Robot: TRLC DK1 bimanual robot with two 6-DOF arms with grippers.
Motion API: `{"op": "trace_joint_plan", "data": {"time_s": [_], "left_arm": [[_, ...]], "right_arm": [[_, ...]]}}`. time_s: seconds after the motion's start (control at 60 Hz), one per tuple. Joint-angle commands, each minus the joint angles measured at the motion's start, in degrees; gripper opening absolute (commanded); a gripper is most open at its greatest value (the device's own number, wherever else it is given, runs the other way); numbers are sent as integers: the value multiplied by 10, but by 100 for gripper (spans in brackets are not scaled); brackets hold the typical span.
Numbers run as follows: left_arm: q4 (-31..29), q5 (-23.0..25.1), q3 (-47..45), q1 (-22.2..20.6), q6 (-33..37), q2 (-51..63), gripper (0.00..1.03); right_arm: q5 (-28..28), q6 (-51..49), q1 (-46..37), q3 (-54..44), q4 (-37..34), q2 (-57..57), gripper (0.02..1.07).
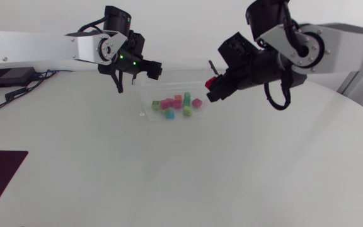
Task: Pick up the duplo bricks and place them in the container
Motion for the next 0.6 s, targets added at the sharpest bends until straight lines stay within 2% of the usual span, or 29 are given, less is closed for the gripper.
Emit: {"op": "trace_joint_plan", "data": {"time_s": [0.0, 0.417, 0.583], "left_arm": [[3, -2, -38, 14, 15, -48, 99], [51, 0, -228, 56, 34, -248, 99], [100, 0, -298, 64, 37, -313, 99]], "right_arm": [[-3, -5, -7, 38, -10, 15, 41], [-2, 14, -5, 225, 31, 201, 41], [9, 19, -2, 286, 47, 274, 41]]}}
